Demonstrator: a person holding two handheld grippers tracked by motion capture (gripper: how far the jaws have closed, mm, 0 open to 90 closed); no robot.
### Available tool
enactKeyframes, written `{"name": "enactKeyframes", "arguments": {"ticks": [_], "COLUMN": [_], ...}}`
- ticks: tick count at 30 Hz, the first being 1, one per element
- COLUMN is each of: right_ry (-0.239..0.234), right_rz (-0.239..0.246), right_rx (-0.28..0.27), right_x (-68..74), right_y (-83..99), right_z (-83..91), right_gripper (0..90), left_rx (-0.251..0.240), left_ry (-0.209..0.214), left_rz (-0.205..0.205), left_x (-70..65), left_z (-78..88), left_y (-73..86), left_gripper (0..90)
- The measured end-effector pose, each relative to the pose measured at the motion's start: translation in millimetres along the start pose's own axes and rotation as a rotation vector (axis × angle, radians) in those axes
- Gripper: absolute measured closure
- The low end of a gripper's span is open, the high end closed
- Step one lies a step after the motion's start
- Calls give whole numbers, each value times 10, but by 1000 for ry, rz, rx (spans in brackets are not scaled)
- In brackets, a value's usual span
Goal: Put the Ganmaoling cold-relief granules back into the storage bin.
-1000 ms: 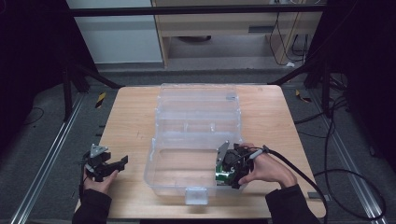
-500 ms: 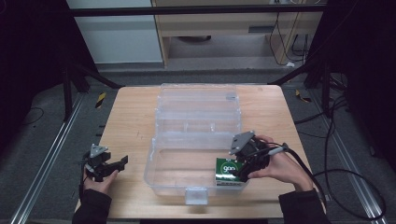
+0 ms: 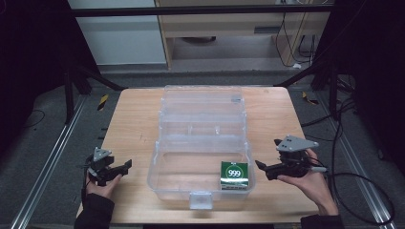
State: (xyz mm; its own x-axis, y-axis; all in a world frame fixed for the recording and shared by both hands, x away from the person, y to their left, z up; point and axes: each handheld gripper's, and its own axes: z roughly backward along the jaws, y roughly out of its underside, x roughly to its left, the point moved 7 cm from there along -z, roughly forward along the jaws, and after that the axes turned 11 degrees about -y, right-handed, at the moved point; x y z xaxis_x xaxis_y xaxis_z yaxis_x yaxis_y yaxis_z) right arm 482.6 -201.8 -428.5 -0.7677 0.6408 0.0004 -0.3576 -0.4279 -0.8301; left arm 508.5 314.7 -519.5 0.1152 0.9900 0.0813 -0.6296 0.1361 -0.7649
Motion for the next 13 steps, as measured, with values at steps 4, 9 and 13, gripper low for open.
{"name": "enactKeyframes", "arguments": {"ticks": [4, 9, 13], "right_ry": [118, 174, 199], "right_rz": [-114, -174, -225], "right_rx": [-73, -77, -51], "right_x": [-244, -391, -497], "right_y": [151, 359, 563], "right_z": [45, -10, -92], "right_gripper": [62, 60, 55], "left_rx": [-1, -2, 2], "left_ry": [2, 4, 1], "left_rz": [-5, -8, -16], "left_x": [-6, -16, -23], "left_z": [-5, -16, -25], "left_y": [-1, 0, 4], "left_gripper": [236, 235, 235]}}
